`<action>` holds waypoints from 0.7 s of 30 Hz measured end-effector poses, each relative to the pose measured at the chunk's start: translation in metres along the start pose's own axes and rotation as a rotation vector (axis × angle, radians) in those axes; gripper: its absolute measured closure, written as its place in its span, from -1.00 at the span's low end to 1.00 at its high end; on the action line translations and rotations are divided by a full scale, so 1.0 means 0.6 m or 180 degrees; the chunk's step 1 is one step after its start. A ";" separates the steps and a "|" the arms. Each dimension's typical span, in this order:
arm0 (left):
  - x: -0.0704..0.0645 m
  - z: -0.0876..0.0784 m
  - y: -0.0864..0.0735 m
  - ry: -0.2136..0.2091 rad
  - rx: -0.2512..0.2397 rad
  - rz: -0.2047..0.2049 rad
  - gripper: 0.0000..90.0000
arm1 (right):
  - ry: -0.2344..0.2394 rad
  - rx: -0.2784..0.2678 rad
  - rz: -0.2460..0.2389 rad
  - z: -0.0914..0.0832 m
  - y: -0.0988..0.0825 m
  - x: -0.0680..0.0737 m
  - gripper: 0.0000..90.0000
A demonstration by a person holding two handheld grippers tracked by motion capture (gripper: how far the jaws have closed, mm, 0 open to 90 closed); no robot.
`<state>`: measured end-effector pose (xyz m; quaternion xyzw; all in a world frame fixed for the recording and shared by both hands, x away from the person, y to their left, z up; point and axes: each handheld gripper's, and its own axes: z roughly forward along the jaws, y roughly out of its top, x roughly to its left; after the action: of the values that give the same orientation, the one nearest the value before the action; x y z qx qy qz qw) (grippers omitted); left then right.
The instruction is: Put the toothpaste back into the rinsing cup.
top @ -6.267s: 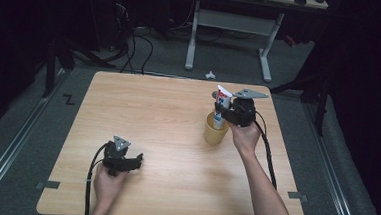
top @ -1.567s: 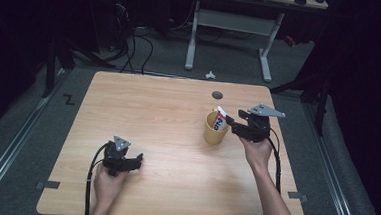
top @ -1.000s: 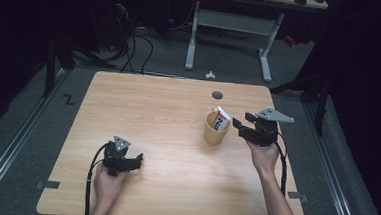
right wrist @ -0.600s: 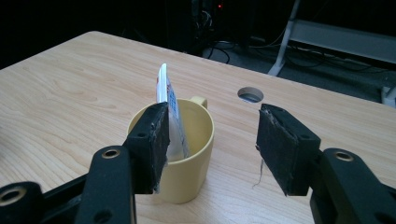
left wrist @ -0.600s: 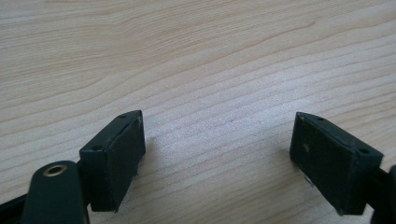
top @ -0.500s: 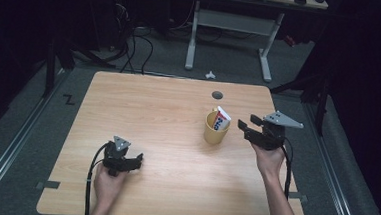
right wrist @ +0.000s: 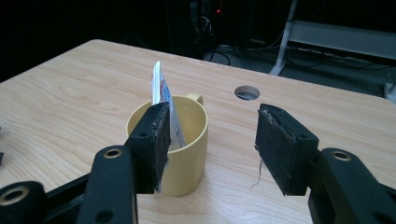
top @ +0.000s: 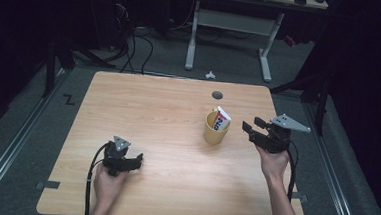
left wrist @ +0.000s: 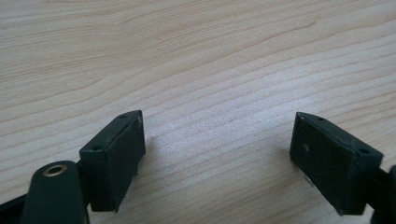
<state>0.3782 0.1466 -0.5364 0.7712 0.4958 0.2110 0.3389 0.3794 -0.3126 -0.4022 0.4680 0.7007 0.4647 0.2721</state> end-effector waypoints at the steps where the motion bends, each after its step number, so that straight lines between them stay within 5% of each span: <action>1: 0.000 0.000 0.000 0.0000 0.0001 0.0000 -0.59 | 0.0015 -0.0018 0.0021 -0.002 -0.001 -0.001 0.01; 21: 0.000 0.000 0.000 0.0000 0.0000 -0.0001 -0.59 | 0.0065 -0.0097 0.0208 -0.032 -0.026 -0.016 0.02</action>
<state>0.3782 0.1466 -0.5364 0.7711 0.4960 0.2110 0.3389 0.3614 -0.3309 -0.4088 0.4816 0.6806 0.4887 0.2567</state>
